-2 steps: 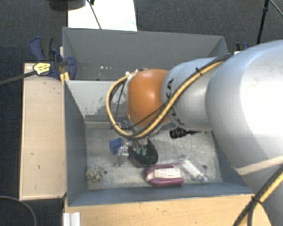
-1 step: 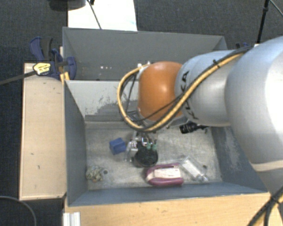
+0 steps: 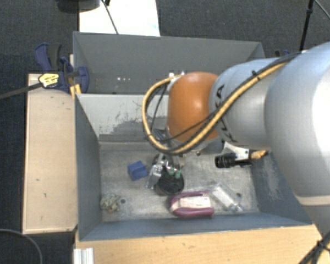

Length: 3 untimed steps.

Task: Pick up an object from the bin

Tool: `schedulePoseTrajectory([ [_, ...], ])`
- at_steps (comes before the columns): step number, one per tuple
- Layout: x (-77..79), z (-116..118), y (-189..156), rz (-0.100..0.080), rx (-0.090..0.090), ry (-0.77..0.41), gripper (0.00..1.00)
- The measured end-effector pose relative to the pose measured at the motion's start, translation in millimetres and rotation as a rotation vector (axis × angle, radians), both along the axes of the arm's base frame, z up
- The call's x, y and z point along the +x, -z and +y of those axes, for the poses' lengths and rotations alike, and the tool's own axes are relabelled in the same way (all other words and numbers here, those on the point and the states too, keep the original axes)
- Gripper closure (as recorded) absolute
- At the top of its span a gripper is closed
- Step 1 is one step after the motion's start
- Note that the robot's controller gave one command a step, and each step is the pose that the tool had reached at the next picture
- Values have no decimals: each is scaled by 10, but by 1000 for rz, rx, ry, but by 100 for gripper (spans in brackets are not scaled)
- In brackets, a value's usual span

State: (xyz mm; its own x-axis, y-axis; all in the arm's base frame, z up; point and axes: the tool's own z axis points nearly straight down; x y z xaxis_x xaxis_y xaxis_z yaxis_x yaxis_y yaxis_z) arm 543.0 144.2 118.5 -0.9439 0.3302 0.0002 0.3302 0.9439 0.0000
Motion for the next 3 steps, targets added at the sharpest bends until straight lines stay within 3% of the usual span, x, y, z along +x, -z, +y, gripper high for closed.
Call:
schedulePoseTrajectory([
  [1,-145,-98,481,-1,1,188,0],
  [2,-249,27,483,3,0,508,0],
  [3,-239,36,471,1,3,509,100],
])
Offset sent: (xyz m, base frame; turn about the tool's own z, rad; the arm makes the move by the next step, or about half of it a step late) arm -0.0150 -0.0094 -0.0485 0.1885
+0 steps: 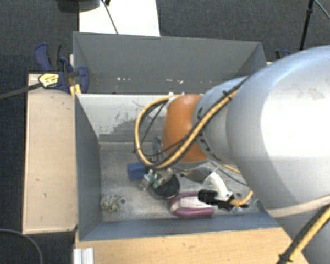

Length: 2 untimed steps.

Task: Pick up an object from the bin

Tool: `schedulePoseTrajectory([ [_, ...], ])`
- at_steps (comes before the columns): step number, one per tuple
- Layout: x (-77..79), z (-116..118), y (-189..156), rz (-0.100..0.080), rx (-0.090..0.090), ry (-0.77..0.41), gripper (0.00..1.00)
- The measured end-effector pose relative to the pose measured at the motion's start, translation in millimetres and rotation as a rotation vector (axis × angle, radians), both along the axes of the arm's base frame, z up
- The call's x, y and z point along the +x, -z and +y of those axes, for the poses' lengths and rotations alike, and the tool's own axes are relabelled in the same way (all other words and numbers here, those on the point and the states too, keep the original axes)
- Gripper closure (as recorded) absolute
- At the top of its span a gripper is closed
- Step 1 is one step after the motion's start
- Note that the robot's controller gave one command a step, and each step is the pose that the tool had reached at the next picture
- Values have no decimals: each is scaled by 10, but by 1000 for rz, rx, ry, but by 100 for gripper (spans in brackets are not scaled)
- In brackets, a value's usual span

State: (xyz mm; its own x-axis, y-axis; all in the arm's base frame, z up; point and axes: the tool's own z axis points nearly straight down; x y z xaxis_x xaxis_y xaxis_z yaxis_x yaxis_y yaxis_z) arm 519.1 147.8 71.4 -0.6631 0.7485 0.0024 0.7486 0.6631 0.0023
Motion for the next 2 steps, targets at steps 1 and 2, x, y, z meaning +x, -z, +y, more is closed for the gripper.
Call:
schedulePoseTrajectory([
  [1,4,4,-33,-3,-2,-1,100],
  [2,15,5,-583,-4,-2,-5,100],
])
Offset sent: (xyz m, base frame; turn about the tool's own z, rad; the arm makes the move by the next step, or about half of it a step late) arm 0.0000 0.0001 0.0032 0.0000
